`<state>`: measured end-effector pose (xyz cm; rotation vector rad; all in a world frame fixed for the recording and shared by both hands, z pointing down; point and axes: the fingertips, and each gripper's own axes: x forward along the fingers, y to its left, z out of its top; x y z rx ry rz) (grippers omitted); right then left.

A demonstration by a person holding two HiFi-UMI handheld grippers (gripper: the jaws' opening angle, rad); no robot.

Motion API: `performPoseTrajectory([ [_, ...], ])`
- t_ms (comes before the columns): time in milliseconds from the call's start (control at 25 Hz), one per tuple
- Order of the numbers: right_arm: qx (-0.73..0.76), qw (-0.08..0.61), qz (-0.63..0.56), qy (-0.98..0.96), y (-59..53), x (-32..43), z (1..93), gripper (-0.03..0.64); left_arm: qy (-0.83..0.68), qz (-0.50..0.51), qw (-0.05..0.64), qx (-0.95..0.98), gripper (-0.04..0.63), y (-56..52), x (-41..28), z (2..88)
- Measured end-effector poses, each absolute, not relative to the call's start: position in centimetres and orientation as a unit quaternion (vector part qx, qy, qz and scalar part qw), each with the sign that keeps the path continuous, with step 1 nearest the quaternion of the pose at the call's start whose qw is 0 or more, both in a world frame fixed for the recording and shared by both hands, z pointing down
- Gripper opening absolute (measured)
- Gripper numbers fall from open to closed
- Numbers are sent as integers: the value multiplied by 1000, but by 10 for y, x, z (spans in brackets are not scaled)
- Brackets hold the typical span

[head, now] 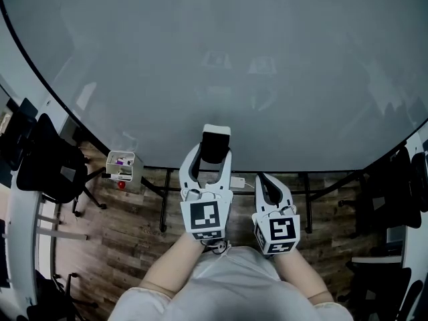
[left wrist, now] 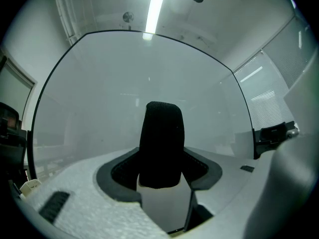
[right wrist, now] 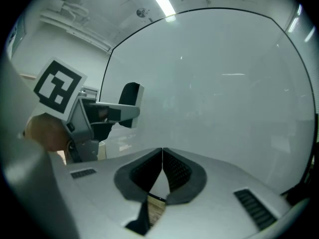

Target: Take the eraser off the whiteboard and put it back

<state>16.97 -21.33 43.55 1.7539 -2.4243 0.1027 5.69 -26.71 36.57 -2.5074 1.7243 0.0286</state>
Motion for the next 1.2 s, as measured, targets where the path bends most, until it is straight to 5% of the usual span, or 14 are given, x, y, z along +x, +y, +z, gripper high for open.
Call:
performPoseTrajectory([
  [520, 582, 71, 47, -809, -190, 187, 449, 28, 553, -48, -22, -832, 250, -213, 71, 444],
  [1200, 579, 57, 35, -813, -182, 194, 438, 28, 556, -39, -39, -829, 250, -200, 84, 434],
])
